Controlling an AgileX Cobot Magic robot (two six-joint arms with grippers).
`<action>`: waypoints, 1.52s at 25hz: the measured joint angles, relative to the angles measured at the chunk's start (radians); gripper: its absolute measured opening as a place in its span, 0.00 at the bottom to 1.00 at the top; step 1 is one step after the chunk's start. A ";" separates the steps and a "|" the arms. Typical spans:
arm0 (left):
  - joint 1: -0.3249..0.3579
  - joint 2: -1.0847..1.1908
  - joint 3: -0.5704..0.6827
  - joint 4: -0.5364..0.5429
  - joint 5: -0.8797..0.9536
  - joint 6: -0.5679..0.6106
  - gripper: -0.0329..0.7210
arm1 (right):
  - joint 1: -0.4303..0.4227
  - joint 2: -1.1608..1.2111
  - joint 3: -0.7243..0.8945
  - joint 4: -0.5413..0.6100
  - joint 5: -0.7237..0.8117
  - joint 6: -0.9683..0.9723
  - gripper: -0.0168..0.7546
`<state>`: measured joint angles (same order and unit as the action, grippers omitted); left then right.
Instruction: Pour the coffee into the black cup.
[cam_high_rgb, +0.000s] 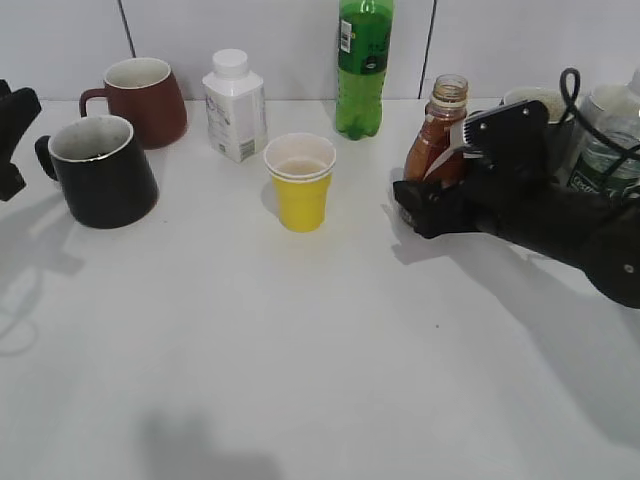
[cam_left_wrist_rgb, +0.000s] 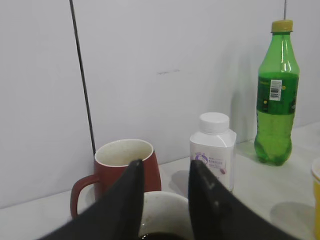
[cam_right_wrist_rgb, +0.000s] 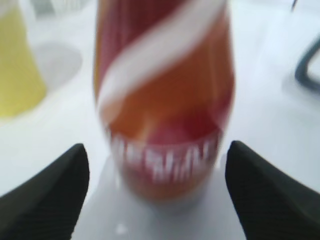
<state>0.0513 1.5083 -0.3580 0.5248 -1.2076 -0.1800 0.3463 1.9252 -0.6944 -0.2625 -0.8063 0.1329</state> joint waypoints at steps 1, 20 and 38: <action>-0.005 -0.006 0.000 -0.006 0.002 -0.001 0.37 | 0.000 -0.012 0.012 0.000 0.004 0.000 0.88; -0.286 -0.151 -0.308 -0.571 1.468 -0.056 0.37 | 0.000 -0.360 0.139 0.019 0.453 0.089 0.85; -0.288 -0.632 -0.489 -0.614 2.037 0.117 0.37 | 0.117 -1.020 -0.080 0.190 1.375 0.118 0.77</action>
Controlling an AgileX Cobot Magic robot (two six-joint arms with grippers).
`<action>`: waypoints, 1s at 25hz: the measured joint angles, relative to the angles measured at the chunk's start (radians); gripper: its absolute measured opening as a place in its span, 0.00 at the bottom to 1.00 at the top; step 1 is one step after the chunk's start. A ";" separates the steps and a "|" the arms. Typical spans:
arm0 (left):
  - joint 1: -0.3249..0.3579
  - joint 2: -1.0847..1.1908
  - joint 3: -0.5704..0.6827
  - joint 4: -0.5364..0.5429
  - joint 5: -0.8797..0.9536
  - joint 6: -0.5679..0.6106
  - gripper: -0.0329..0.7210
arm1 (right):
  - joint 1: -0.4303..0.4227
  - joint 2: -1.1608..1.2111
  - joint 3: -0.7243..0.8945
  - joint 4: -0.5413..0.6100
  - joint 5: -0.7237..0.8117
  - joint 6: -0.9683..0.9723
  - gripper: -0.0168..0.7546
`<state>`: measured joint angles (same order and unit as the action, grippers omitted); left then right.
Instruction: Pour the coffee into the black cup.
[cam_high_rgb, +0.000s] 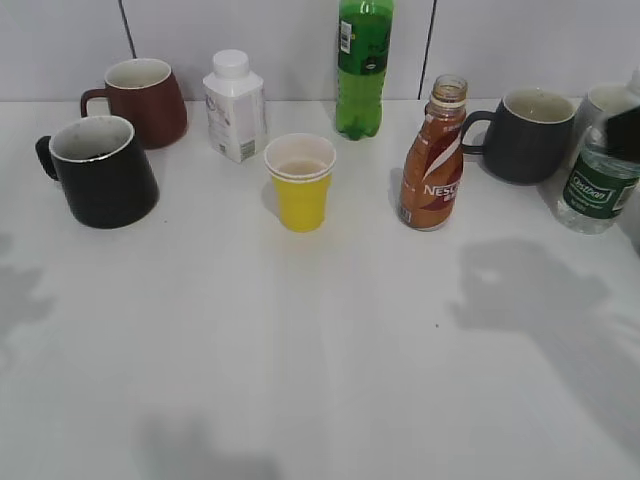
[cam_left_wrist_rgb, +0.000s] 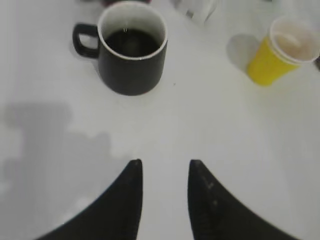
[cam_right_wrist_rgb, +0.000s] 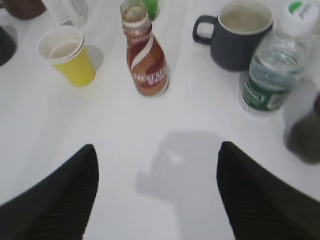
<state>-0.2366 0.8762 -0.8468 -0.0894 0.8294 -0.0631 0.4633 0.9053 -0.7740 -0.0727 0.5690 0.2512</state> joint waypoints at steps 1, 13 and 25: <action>0.000 -0.044 0.015 0.004 0.001 0.003 0.37 | 0.000 -0.035 0.000 0.009 0.033 -0.002 0.77; 0.000 -0.628 0.213 0.012 0.217 0.007 0.37 | 0.001 -0.510 0.102 0.006 0.421 -0.017 0.77; 0.000 -0.882 0.324 0.005 0.245 0.083 0.37 | 0.001 -0.906 0.267 -0.084 0.491 -0.049 0.76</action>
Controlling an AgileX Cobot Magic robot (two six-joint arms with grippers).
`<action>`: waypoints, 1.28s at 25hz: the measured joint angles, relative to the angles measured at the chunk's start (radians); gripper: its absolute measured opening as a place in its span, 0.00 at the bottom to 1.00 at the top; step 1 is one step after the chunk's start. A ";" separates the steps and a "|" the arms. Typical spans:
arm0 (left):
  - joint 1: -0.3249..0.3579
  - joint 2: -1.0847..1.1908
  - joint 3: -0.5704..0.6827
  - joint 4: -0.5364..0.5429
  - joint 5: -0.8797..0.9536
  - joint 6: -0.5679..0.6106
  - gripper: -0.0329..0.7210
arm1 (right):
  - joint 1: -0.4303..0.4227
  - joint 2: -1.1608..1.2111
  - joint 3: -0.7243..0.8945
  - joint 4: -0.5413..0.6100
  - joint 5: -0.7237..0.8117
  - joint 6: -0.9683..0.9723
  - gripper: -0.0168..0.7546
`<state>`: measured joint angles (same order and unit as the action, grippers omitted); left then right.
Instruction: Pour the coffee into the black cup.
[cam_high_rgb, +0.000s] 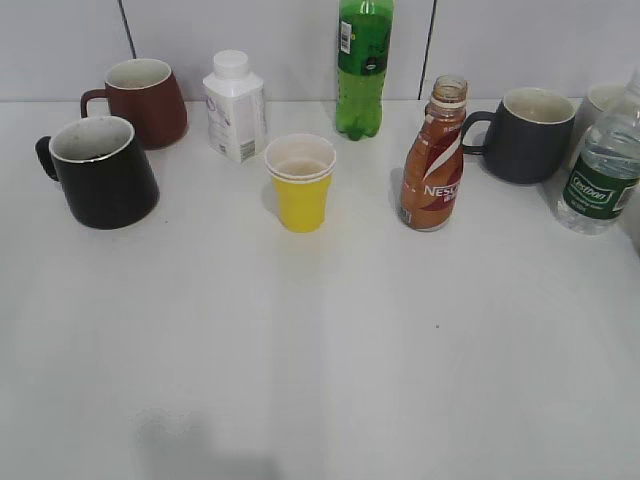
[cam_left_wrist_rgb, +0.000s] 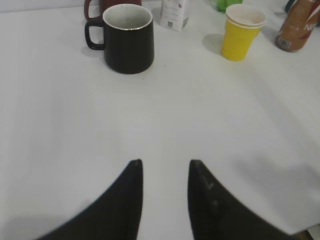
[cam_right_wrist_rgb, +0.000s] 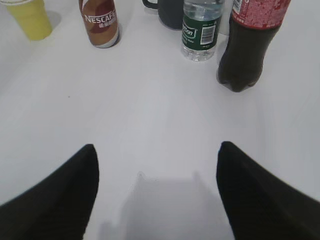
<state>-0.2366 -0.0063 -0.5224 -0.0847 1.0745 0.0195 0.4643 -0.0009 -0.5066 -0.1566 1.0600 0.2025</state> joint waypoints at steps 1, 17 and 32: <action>0.000 0.000 0.001 -0.001 -0.002 0.001 0.37 | 0.000 -0.004 0.003 0.000 0.000 -0.006 0.76; 0.000 -0.001 0.002 -0.002 -0.006 0.005 0.37 | 0.000 -0.007 0.004 -0.001 -0.003 -0.017 0.76; 0.178 -0.001 0.002 -0.003 -0.006 0.006 0.37 | -0.212 -0.007 0.004 -0.001 -0.004 -0.017 0.76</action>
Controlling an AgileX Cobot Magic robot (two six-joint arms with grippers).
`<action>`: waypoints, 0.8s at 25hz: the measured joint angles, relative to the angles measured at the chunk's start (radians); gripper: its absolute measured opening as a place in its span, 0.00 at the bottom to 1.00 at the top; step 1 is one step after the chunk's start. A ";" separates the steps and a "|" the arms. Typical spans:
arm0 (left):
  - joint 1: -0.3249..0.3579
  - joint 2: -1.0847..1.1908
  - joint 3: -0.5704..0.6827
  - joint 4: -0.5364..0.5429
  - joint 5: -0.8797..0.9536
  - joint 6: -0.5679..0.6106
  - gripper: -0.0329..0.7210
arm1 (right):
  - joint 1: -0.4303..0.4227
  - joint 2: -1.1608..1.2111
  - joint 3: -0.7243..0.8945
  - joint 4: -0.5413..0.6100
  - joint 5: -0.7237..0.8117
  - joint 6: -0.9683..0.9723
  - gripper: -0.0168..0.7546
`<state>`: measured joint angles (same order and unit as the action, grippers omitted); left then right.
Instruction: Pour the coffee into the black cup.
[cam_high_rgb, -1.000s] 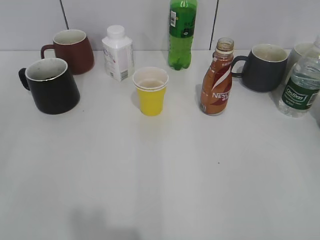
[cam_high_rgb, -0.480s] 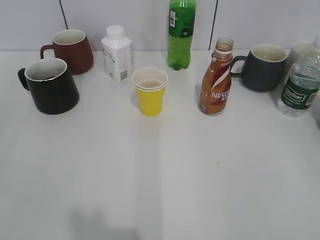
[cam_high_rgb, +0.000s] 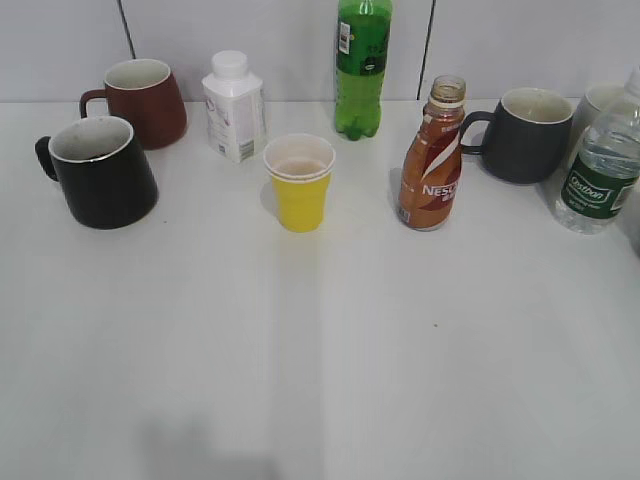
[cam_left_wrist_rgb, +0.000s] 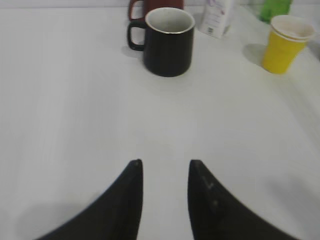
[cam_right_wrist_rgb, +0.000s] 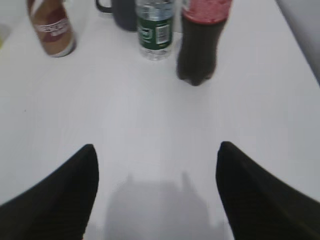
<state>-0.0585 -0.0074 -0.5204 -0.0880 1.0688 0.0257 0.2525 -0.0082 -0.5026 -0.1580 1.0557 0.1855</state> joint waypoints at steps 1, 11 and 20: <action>0.016 0.000 0.000 0.000 0.000 0.000 0.37 | -0.024 0.000 0.000 0.000 0.000 0.000 0.76; 0.052 0.000 0.001 -0.001 -0.001 0.000 0.37 | -0.168 -0.001 0.000 0.000 -0.001 -0.001 0.76; 0.052 0.000 0.001 -0.001 -0.001 0.000 0.37 | -0.168 -0.002 0.000 0.000 -0.002 -0.001 0.76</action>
<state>-0.0061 -0.0074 -0.5195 -0.0888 1.0676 0.0257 0.0845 -0.0098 -0.5026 -0.1580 1.0536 0.1845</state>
